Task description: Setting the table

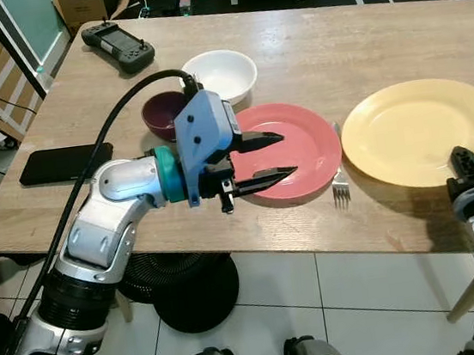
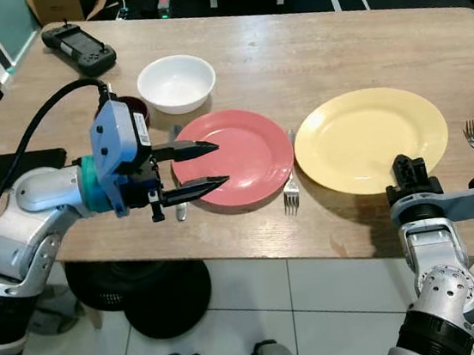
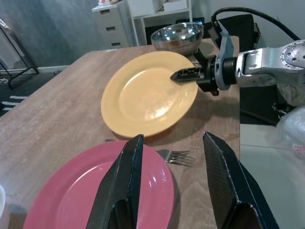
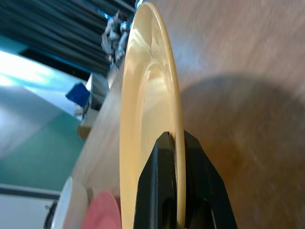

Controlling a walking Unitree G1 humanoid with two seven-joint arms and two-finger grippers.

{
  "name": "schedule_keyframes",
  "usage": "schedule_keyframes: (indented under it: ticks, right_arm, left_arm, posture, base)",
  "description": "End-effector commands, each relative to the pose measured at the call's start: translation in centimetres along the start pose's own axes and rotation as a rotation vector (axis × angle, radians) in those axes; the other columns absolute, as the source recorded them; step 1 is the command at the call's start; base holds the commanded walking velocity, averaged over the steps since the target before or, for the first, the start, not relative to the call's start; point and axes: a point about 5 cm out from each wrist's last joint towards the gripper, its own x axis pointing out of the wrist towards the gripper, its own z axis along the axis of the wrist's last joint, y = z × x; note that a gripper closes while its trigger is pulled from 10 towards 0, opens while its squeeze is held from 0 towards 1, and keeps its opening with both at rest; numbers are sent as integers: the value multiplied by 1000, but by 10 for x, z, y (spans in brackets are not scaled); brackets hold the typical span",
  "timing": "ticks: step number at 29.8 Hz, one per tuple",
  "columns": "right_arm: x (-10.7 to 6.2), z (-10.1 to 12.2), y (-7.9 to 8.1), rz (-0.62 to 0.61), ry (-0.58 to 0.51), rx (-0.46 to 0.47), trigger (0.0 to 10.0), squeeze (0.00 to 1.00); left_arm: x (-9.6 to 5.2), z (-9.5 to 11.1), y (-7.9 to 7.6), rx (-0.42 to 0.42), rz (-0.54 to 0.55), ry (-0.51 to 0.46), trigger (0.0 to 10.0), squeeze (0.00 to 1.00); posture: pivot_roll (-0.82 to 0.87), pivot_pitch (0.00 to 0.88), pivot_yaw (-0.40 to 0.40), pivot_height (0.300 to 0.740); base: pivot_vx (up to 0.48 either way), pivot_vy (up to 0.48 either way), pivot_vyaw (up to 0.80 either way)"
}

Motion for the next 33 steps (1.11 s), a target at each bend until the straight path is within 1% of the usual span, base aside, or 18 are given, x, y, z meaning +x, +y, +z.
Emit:
schedule_keyframes:
  ticks: [1, 7, 8, 10, 11, 15, 17, 19, 20, 21, 22, 23, 25, 26, 27, 29, 30, 33]
  right_arm:
    - [0, 3, -3, -16, -26, 21, 10000, 0]
    - [2, 8, -13, -92, -63, 8, 10000, 0]
    - [1, 9, -15, -91, -63, 0, 10000, 78]
    - [1, 9, -15, -91, -63, 0, 10000, 78]
    - [0, 11, -17, -100, -73, -26, 10000, 1000]
    - [-1, 13, -18, -115, -89, -35, 10000, 1000]
    - [-2, 20, -14, -90, -135, -95, 10000, 1000]
    - [-4, 27, -9, -73, -162, -210, 10000, 1000]
    - [-4, 27, -9, -73, -162, -210, 10000, 1000]
    - [-5, 31, -8, -78, -186, -301, 10000, 0]
    - [-6, 36, -6, -86, -211, -388, 10000, 0]
    - [-6, 36, -6, -86, -211, -388, 10000, 0]
    - [-9, 47, -2, -107, -265, -537, 10000, 0]
    - [-10, 51, 0, -115, -286, -588, 10000, 0]
    - [-10, 51, 0, -115, -286, -588, 10000, 0]
    - [-13, 66, 6, -132, -365, -733, 10000, 0]
    - [-13, 66, 6, -132, -365, -733, 10000, 0]
    - [-20, 87, 23, -120, -486, -881, 10000, 0]
  left_arm:
    - [-2, -2, -2, -13, -6, 8, 10000, 0]
    - [-3, -2, -6, -28, 2, 12, 10000, 0]
    - [-3, -1, -6, -32, 2, 13, 10000, 0]
    - [-3, -1, -6, -32, 2, 13, 10000, 0]
    - [-4, -2, -6, -36, 2, 15, 10000, 0]
    - [-3, -2, -6, -38, 3, 16, 10000, 0]
    - [-3, -2, -7, -40, 0, 15, 10000, 0]
    - [-2, -2, -7, -41, -3, 13, 10000, 0]
    - [-2, -2, -7, -41, -3, 13, 10000, 0]
    - [-2, -2, -7, -42, -3, 13, 10000, 0]
    - [-1, -1, -7, -43, -4, 11, 10000, 0]
    - [-1, -1, -7, -43, -4, 11, 10000, 0]
    - [-1, 0, -7, -46, -5, 10, 10000, 0]
    - [-1, 0, -7, -47, -6, 9, 10000, 0]
    - [-1, 0, -7, -47, -6, 9, 10000, 0]
    - [-1, 0, -8, -49, -6, 8, 10000, 0]
    - [-1, 0, -8, -49, -6, 8, 10000, 0]
    - [0, 1, -8, -51, -8, 5, 10000, 0]
  posture:
    - [37, 38, 60, 740]
    - [41, 33, 56, 740]
    - [40, 32, 56, 740]
    - [40, 32, 56, 740]
    - [37, 29, 58, 740]
    - [36, 29, 58, 740]
    - [33, 26, 61, 740]
    - [32, 25, 61, 740]
    - [32, 25, 61, 740]
    - [30, 25, 62, 740]
    - [30, 26, 62, 740]
    - [30, 26, 62, 740]
    - [28, 27, 62, 740]
    - [28, 27, 62, 740]
    - [28, 27, 62, 740]
    - [26, 29, 64, 740]
    - [26, 29, 64, 740]
    - [20, 29, 68, 740]
  base:
    - [0, 0, 0]
    - [0, 0, 0]
    - [0, 0, 0]
    - [0, 0, 0]
    - [0, 0, 0]
    - [0, 0, 0]
    - [0, 0, 0]
    - [0, 0, 0]
    - [0, 0, 0]
    - [0, 0, 0]
    - [0, 0, 0]
    - [0, 0, 0]
    - [0, 0, 0]
    - [0, 0, 0]
    - [0, 0, 0]
    - [0, 0, 0]
    - [0, 0, 0]
    - [0, 0, 0]
